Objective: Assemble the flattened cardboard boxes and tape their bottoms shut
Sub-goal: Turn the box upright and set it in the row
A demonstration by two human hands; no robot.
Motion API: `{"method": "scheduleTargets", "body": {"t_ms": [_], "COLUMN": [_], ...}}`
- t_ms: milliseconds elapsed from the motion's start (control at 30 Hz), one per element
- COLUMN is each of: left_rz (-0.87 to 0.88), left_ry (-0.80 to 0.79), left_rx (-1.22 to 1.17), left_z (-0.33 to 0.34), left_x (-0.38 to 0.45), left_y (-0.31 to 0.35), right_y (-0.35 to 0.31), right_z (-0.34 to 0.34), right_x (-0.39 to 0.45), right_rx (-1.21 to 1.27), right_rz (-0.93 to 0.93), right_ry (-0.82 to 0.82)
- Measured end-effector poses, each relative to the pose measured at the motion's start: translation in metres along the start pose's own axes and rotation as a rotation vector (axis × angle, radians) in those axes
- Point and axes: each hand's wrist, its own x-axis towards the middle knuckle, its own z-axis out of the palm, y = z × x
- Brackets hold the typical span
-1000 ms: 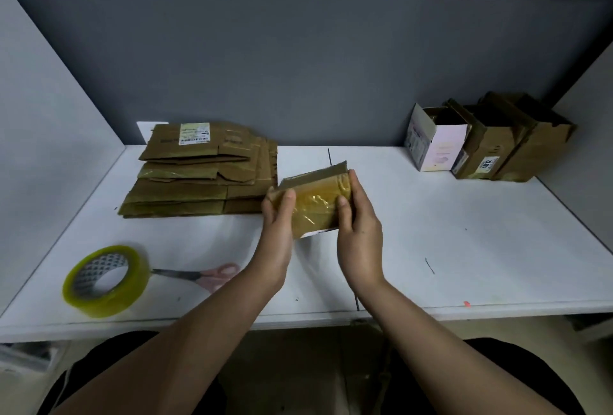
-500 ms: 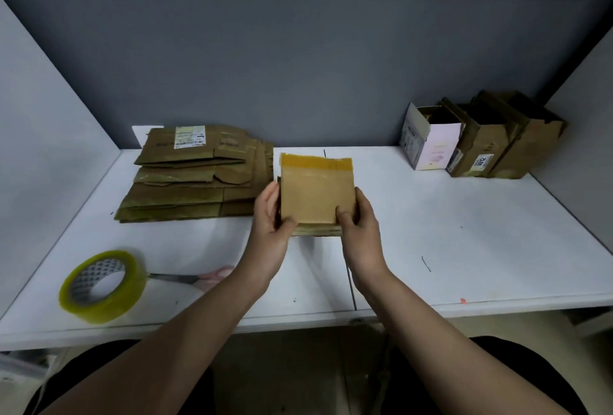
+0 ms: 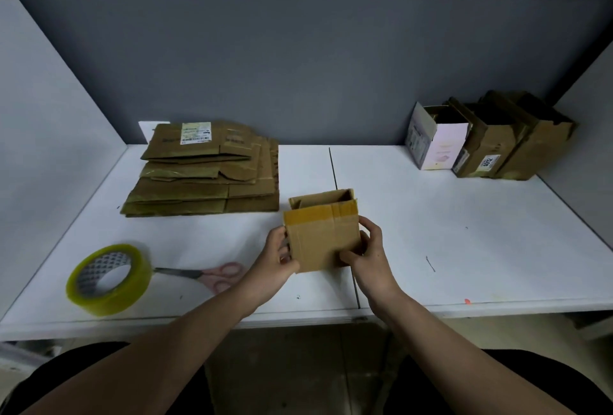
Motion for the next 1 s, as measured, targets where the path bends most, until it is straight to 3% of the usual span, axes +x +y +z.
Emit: {"method": "scheduleTargets", "body": {"t_ms": [267,500,633,833,1000], "left_rz": [0.04,0.018,-0.009,-0.041,-0.034], "left_ry": [0.123,0.059,0.056,0.09,0.135], "left_rx": [0.082,0.162,0.155,0.13,-0.195], "left_z": [-0.001,0.005,0.006,0.002,-0.01], "left_x": [0.003,0.001,0.002,0.005,0.001], "left_y": [-0.007,-0.017,-0.018,-0.015,-0.007], "right_y": [0.016,0.024,0.024,0.025,0.017], "right_z": [0.008,0.009,0.011,0.009,0.002], "right_x": [-0.002,-0.013,-0.014,-0.024,-0.024], "right_rx": [0.009,0.004,0.123,0.005,0.123], "right_rz": [0.085,0.084,0.123,0.02,0.032], "right_ry": [0.013,-0.195,-0.107,-0.034,0.051]}}
